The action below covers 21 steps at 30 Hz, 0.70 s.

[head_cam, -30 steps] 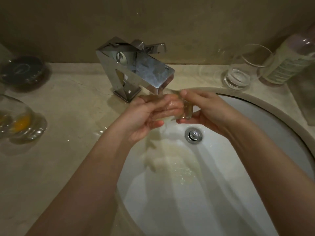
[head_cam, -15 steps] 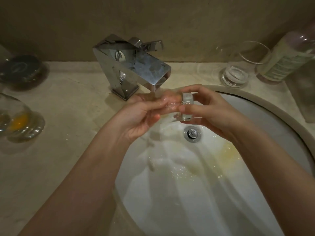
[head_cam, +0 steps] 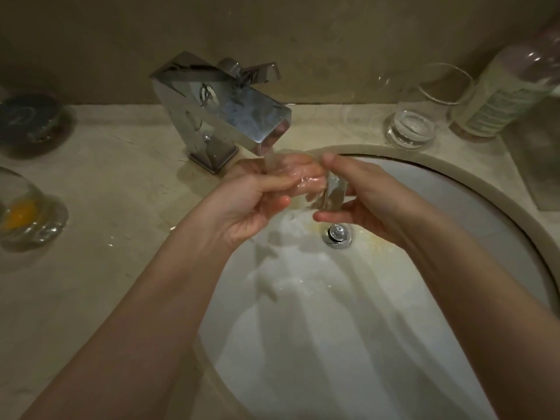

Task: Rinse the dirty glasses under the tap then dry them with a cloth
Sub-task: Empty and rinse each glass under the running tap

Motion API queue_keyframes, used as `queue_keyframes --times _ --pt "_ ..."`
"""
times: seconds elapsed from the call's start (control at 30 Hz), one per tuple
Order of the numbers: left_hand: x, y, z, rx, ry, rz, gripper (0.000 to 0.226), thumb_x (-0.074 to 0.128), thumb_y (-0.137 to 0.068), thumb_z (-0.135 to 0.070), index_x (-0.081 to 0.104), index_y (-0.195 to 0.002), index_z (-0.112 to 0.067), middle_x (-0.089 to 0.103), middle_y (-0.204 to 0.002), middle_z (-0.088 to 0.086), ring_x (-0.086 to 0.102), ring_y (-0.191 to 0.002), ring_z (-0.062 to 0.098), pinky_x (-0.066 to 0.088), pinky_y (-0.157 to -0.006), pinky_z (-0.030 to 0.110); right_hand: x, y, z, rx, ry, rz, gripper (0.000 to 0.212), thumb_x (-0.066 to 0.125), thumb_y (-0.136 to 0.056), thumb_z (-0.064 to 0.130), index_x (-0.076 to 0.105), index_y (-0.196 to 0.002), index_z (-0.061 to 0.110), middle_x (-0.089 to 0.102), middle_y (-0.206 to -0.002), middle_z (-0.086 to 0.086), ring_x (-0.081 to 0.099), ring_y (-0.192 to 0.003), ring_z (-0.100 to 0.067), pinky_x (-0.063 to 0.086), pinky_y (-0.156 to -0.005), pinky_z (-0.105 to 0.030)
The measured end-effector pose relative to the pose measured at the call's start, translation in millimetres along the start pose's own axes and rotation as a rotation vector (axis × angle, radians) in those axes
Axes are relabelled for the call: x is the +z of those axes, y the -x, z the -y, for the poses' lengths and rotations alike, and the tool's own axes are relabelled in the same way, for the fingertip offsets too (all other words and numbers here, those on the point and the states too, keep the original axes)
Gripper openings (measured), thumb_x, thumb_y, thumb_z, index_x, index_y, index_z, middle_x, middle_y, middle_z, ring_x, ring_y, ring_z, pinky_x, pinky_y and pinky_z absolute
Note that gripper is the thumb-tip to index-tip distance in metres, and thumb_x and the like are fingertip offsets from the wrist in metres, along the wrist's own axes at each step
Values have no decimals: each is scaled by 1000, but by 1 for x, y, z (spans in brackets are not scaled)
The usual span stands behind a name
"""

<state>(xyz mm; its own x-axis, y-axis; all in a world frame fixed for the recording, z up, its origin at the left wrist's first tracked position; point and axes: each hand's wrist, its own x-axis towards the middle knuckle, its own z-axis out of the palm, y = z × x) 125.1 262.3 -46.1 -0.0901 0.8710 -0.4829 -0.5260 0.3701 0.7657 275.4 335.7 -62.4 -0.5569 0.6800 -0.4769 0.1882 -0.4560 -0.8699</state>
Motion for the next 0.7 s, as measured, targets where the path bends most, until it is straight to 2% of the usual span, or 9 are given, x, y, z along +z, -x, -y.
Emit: queue_keyframes --times 0.07,0.17,0.23,0.3,0.37,0.47,0.53,0.6,0.7 --pt "-1 -1 1 -29 44 -16 23 61 -71 -7 68 -93 -1 74 -86 8 73 -73 15 41 -36 8 4 1 -3 -69 52 -24 22 65 -91 20 64 -112 14 61 -102 -17 63 -84 -21 61 -72 -36" --pt "-4 0 0 -59 76 -18 24 59 -66 -8 69 -88 -3 75 -80 5 73 -66 11 40 -33 7 5 7 -3 -141 125 4 28 71 -84 11 64 -110 20 61 -117 -14 68 -86 -18 58 -85 -42" --pt "-5 1 1 -40 25 -35 28 61 -64 -8 69 -92 -5 74 -85 5 74 -71 11 38 -33 6 5 7 0 -77 76 45 24 64 -91 25 64 -114 18 64 -109 -10 67 -75 -10 60 -82 -39" --pt "-4 1 3 -21 -29 -55 34 64 -63 -8 68 -97 -6 74 -88 5 74 -74 12 38 -34 6 6 4 3 5 61 38 36 55 -95 40 66 -116 13 66 -107 -17 63 -79 -14 61 -70 -32" --pt "-2 0 1 -35 -19 -58 37 65 -63 -8 67 -100 -3 74 -87 6 74 -74 13 41 -35 7 7 2 3 -28 98 12 34 58 -95 35 66 -117 10 62 -110 -23 60 -77 -13 61 -68 -32" --pt "-2 -2 -2 -88 80 -54 41 64 -65 -9 66 -105 2 72 -96 12 74 -71 15 42 -34 8 5 3 0 -113 171 2 28 71 -85 17 63 -112 17 63 -110 -11 68 -81 -14 61 -79 -38" --pt "-3 -3 -2 -83 89 -64 37 64 -63 -7 66 -99 2 72 -92 11 74 -68 14 42 -34 8 3 3 -1 -76 123 20 27 72 -83 23 65 -109 20 67 -110 -11 70 -88 -20 61 -77 -35" --pt "-2 -2 0 -59 46 -69 33 64 -62 -7 67 -95 -2 73 -86 7 73 -69 13 41 -34 7 4 2 2 19 14 40 26 64 -90 34 68 -109 16 71 -103 -11 70 -86 -22 60 -71 -31" --pt "-2 -2 0 -61 63 -62 33 64 -64 -6 68 -96 -1 74 -85 7 73 -71 15 41 -36 8 8 -1 3 -11 19 -8 24 63 -93 24 67 -113 12 68 -104 -13 65 -87 -23 61 -70 -35"
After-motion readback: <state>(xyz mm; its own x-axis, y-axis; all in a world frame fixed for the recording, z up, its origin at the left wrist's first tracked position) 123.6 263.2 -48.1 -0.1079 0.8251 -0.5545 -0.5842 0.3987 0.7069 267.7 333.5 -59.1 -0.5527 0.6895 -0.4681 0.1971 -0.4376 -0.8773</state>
